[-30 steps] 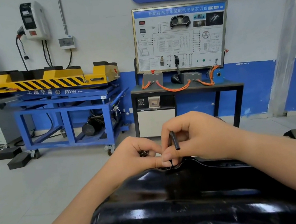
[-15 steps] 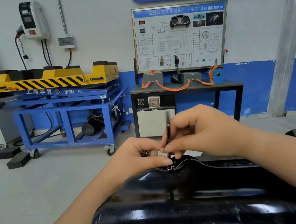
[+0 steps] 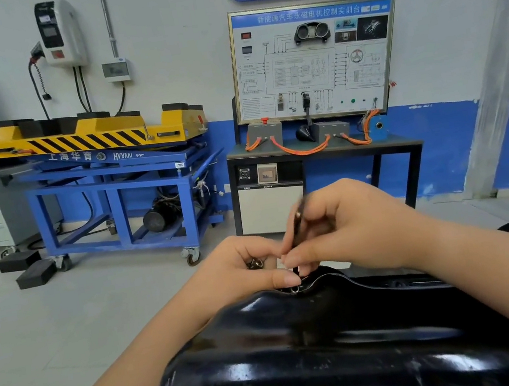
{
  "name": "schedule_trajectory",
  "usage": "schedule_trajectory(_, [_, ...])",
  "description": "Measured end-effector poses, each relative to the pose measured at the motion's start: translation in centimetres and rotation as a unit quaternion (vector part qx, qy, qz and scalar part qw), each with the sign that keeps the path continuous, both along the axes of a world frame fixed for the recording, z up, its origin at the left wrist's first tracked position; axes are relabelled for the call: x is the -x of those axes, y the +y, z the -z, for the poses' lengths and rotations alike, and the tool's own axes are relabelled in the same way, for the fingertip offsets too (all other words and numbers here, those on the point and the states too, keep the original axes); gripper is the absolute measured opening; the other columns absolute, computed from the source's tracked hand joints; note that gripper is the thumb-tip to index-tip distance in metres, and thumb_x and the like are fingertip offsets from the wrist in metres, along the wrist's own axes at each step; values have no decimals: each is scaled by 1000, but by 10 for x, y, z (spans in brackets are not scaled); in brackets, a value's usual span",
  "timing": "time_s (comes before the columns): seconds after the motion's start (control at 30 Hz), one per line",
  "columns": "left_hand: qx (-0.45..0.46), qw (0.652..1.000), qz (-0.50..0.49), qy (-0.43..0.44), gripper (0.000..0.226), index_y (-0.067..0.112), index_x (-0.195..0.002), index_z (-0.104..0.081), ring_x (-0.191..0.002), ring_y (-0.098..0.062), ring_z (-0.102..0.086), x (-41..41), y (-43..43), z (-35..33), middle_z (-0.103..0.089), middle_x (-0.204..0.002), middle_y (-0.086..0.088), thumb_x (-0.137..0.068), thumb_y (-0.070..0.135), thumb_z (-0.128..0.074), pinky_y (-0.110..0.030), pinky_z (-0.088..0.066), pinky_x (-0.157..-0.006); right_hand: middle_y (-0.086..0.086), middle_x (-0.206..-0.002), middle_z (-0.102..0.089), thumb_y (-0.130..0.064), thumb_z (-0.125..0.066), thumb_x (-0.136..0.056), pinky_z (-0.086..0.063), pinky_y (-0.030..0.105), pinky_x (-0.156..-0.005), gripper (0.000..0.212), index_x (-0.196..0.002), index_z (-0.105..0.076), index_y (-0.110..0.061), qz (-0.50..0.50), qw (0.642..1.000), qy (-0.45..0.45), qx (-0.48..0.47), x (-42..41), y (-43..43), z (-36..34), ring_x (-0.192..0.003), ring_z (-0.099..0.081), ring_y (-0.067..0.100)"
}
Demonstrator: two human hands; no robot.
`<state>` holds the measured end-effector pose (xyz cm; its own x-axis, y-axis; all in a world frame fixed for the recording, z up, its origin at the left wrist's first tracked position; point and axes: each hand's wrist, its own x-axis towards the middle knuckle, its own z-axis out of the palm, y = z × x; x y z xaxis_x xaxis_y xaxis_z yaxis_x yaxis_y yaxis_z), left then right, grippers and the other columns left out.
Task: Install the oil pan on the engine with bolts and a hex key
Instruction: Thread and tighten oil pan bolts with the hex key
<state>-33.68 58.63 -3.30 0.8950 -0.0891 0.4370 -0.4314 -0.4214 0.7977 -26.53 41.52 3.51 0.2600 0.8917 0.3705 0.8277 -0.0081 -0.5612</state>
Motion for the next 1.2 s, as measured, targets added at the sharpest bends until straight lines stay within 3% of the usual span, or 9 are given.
schedule_trajectory(0.1, [2,1000,-14,-8,4,43,-65,-70,-65,-25,-44,-1,-1,0,-52,-71,-38,-65,39,-72,-33,-38,-65,1,-67,-68,-14,-79,-72,-56,29,-66,21,-77,-65,1,4,1000,-1,8,1,1,0,-61,-66,15])
schedule_trajectory(0.27, [28,999,15,1,18,37,-66,-73,-65,3,-55,-2,-1,2,-64,-63,12,-70,19,-74,-9,-44,-68,8,-87,-74,3,-62,-86,-57,24,-71,17,-93,-69,-10,-45,996,76,33,2,-4,0,-68,-69,12])
schedule_trajectory(0.4, [19,999,28,4,31,38,-66,-71,-62,8,-53,-1,0,1,-60,-60,18,-77,10,-67,-6,-43,-66,2,-77,-74,3,-63,-85,-58,24,-68,16,-87,-71,-10,-35,996,71,28,0,-3,1,-68,-70,14])
schedule_trajectory(0.57, [15,1000,0,9,7,38,-68,-72,-65,-25,-44,-1,-1,-1,-51,-67,-34,-64,33,-75,-30,-38,-66,5,-67,-69,-9,-79,-71,-56,22,-66,20,-75,-65,4,9,999,31,10,-2,2,1,-61,-66,11])
schedule_trajectory(0.63, [11,1000,-5,7,13,40,-65,-72,-63,-23,-45,-2,-1,0,-53,-65,-30,-66,27,-76,-29,-39,-64,4,-68,-70,-6,-78,-72,-58,24,-66,15,-75,-64,0,-3,998,55,27,0,0,1,-63,-69,15])
schedule_trajectory(0.73, [35,999,16,11,20,34,-64,-74,-62,-1,-57,-1,-1,1,-64,-62,8,-69,14,-71,-12,-46,-66,5,-84,-73,0,-66,-83,-57,22,-68,15,-90,-68,-13,-36,996,84,25,1,-2,1,-68,-69,15])
schedule_trajectory(0.87, [41,999,-7,12,18,-4,-70,-69,-66,-2,-55,-3,1,4,-61,-69,-2,-71,14,-69,-12,-47,-71,8,-89,-74,7,-54,-90,-58,29,-71,27,-95,-68,-15,-43,996,74,23,0,-2,2,-74,-70,24])
schedule_trajectory(1.03, [22,999,2,23,22,41,-62,-73,-54,2,-47,-1,0,1,-55,-54,14,-66,20,-77,-10,-41,-59,-15,-58,-67,-1,-72,-78,-55,16,-62,14,-83,-65,10,3,998,58,11,-3,-1,3,-57,-66,6])
schedule_trajectory(1.2, [22,1000,-12,14,15,40,-61,-73,-65,-8,-54,0,-3,-2,-60,-66,-7,-63,26,-78,-18,-47,-67,-2,-65,-69,-9,-76,-75,-56,21,-65,14,-77,-63,-3,2,999,49,25,3,0,-1,-59,-67,9])
